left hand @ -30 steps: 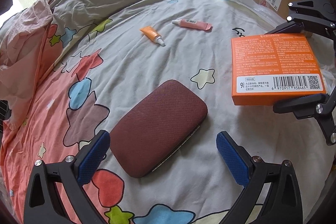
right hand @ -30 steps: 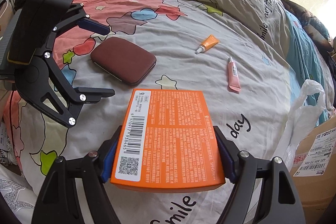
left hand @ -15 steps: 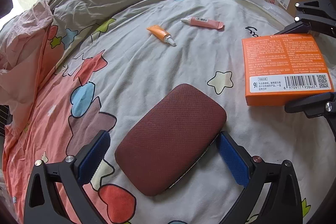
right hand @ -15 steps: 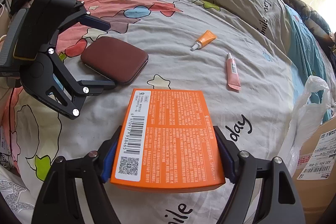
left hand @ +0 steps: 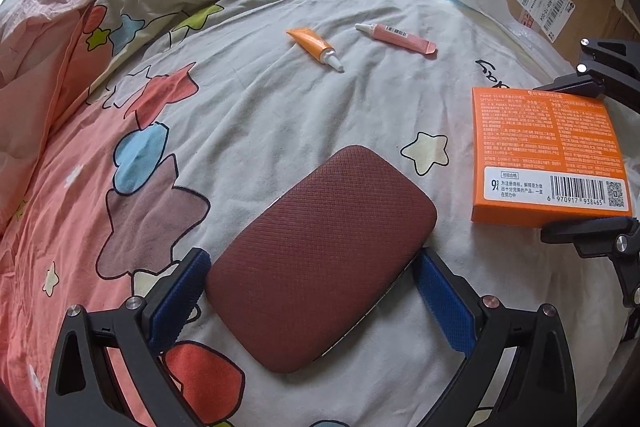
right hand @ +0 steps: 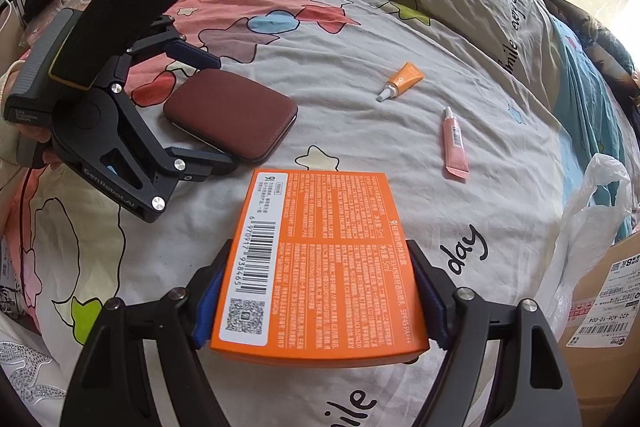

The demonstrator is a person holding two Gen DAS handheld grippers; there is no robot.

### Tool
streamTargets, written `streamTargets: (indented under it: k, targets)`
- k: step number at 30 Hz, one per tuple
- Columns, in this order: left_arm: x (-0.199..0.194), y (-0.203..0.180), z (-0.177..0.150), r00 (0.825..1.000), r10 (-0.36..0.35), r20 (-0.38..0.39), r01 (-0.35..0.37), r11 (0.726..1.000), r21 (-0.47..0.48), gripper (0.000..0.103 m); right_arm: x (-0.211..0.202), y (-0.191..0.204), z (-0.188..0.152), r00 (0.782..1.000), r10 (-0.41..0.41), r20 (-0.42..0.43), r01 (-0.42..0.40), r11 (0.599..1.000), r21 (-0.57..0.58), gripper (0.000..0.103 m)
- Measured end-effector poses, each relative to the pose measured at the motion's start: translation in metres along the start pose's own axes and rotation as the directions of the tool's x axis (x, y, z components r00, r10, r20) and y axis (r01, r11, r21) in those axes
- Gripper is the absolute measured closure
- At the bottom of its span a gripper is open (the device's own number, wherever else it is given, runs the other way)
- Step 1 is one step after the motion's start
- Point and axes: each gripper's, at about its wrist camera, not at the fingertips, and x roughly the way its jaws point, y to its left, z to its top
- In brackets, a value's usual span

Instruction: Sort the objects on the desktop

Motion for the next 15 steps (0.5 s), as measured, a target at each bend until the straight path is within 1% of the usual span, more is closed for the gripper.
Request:
streamTargets:
  k: [2,3,5,6,7,9,10,15]
  targets:
    - [-0.001,-0.001,0.000,1.000,-0.001,-0.017,0.001,1.000,-0.011,0.001,-0.001,0.001,-0.001,1.000,0.001,-0.001,-0.001,1.000,-0.002,0.027]
    - [-0.001,-0.001,0.001,1.000,-0.002,-0.025,0.002,1.000,-0.017,0.004,-0.001,0.002,-0.001,1.000,0.000,-0.002,0.000,1.000,-0.003,0.027]
    - [-0.005,-0.005,0.000,0.999,-0.019,-0.030,0.019,1.000,-0.002,0.016,-0.002,0.003,-0.002,1.000,0.001,-0.002,-0.001,1.000,-0.003,0.027]
    - [-0.008,-0.009,0.000,0.999,-0.022,-0.030,0.022,1.000,0.014,0.027,-0.003,0.003,-0.003,1.000,0.002,-0.001,-0.002,1.000,-0.003,0.027]
    - [-0.011,-0.013,-0.001,0.999,-0.025,-0.030,0.026,0.999,0.030,0.033,-0.004,0.003,-0.003,1.000,0.002,0.001,-0.002,1.000,-0.002,0.027]
    - [-0.015,-0.022,-0.004,1.000,-0.004,-0.031,0.006,0.998,0.069,0.035,-0.006,0.003,-0.003,1.000,0.003,0.004,-0.003,1.000,-0.002,0.027]
    - [-0.016,-0.025,-0.006,0.999,-0.006,-0.037,0.009,0.997,0.078,0.035,-0.006,0.003,-0.003,1.000,0.004,0.006,-0.004,1.000,-0.002,0.027]
    - [-0.018,-0.028,-0.010,0.999,-0.014,-0.037,0.016,0.998,0.064,0.035,-0.009,0.006,-0.005,1.000,0.008,0.012,-0.008,1.000,-0.004,0.027]
